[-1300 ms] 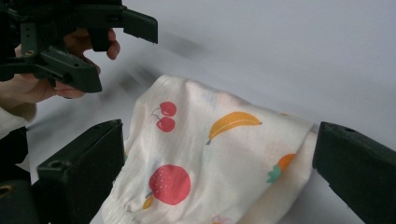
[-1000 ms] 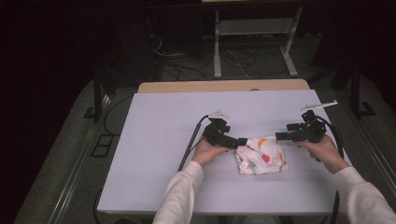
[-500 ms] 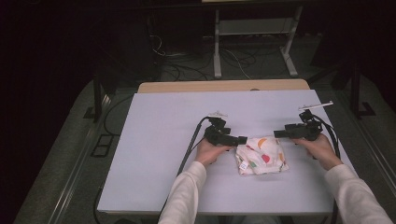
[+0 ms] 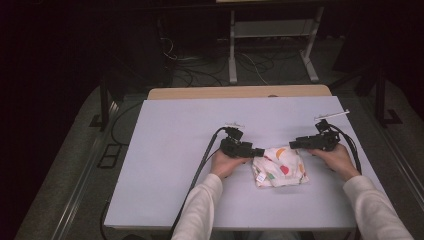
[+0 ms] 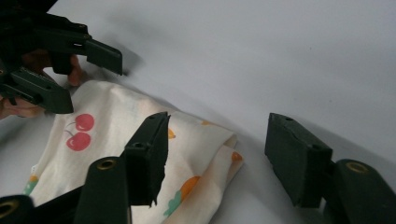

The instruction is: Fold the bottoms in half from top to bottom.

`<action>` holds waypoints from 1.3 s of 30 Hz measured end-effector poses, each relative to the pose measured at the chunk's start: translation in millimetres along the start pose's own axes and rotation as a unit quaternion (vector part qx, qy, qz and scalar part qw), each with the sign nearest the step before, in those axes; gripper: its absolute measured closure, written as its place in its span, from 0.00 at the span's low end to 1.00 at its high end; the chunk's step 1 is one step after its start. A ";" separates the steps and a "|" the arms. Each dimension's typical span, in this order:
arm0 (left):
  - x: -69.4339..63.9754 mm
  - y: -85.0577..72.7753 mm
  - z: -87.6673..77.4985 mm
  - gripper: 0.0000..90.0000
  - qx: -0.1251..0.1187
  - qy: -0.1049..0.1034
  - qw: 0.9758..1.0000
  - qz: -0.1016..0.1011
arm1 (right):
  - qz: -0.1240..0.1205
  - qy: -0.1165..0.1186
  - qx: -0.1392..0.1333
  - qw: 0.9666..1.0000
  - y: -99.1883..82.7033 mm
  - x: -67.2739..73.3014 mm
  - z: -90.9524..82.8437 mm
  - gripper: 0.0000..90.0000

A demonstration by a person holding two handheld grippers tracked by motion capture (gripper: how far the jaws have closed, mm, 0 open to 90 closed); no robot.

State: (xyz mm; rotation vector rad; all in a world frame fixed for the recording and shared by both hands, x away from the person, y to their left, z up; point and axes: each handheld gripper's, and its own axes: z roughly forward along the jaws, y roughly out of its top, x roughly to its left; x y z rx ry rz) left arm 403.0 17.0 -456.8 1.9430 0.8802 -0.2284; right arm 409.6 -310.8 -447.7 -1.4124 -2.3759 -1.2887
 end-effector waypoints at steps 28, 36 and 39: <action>6.8 6.5 -25.2 0.91 0.003 0.025 0.999 0.024 | 0.008 0.027 -0.012 1.000 6.7 19.5 10.6 0.97; 14.5 7.6 -45.3 0.91 0.007 0.027 0.999 0.033 | 0.015 0.037 -0.021 0.999 10.3 29.7 22.8 0.97; 16.2 8.1 -52.5 0.91 0.007 0.029 0.999 0.039 | 0.016 0.038 -0.021 0.999 12.2 33.9 27.7 0.97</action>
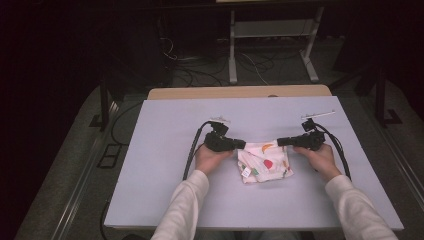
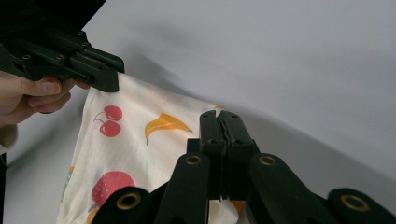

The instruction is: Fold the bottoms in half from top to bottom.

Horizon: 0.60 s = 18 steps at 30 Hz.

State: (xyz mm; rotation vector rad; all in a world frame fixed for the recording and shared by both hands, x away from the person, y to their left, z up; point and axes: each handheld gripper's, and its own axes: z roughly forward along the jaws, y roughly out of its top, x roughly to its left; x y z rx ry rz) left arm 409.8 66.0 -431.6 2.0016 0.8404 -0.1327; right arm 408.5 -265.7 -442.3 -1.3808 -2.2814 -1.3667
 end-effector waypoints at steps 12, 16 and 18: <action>11.5 0.3 -26.9 0.91 -0.008 0.011 1.000 0.010 | -0.016 0.004 0.000 1.000 14.5 19.8 15.1 0.97; 17.4 0.4 -32.5 0.91 -0.009 0.016 1.000 0.010 | -0.020 0.003 0.006 1.000 21.1 23.9 22.4 0.97; 20.2 0.6 -34.6 0.91 -0.009 0.017 1.000 0.009 | -0.023 0.000 0.003 1.000 24.9 25.9 24.8 0.97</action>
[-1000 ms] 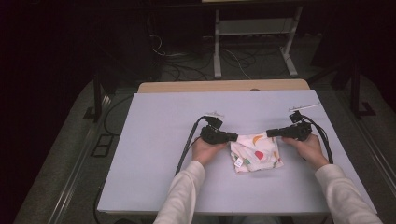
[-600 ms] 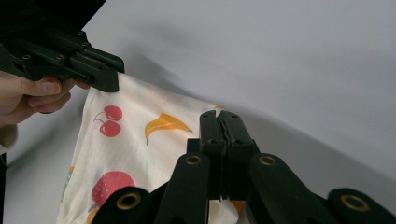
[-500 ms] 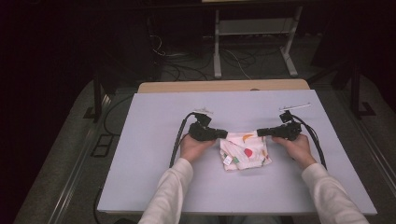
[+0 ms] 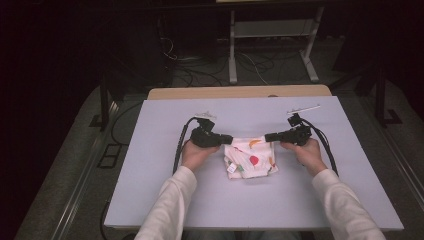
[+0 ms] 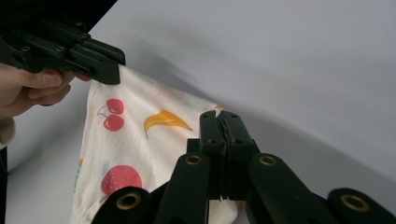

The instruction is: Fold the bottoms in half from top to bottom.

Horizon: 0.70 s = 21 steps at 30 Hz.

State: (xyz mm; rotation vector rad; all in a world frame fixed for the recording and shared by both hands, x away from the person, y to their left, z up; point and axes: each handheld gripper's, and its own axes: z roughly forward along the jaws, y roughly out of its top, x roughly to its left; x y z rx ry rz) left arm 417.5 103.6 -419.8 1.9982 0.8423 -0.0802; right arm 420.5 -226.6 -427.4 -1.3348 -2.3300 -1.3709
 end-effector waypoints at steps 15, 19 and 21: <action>14.3 3.6 -8.8 0.91 -0.009 0.020 1.000 -0.003 | -0.007 -0.005 -0.003 1.000 17.7 4.6 13.6 0.97; 19.0 4.6 -6.5 0.91 -0.007 0.023 1.000 -0.005 | -0.007 -0.013 0.002 1.000 21.4 3.7 18.0 0.97; 21.0 5.8 -6.6 0.91 -0.009 0.023 1.000 -0.006 | -0.007 -0.014 0.003 1.000 23.5 2.6 18.2 0.97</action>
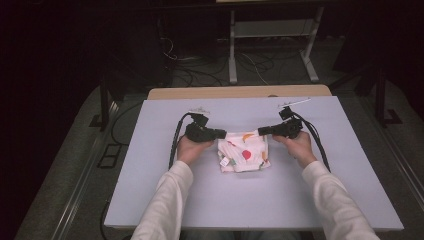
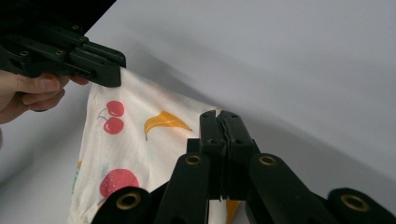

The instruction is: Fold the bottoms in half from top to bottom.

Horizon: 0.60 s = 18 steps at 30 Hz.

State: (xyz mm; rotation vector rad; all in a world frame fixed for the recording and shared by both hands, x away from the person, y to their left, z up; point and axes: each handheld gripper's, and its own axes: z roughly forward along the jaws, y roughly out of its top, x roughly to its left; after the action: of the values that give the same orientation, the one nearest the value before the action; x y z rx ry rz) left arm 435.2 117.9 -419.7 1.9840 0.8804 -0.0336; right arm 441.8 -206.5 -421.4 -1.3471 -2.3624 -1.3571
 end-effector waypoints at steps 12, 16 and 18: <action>8.4 12.8 4.3 0.91 -0.004 0.007 1.000 0.001 | -0.008 -0.011 0.004 1.000 14.6 -4.7 1.3 0.97; 10.7 13.8 8.9 0.91 -0.012 0.013 1.000 0.002 | -0.002 -0.015 0.002 1.000 17.5 -10.2 2.3 0.97; 12.7 13.1 11.4 0.91 -0.013 0.017 1.000 0.001 | 0.000 -0.017 0.001 1.000 18.6 -12.2 3.0 0.97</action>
State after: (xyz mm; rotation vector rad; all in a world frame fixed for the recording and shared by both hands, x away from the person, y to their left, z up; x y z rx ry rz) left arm 455.9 112.3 -420.9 1.9659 0.8953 0.0136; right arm 463.8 -208.3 -417.0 -1.3798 -2.3847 -1.3431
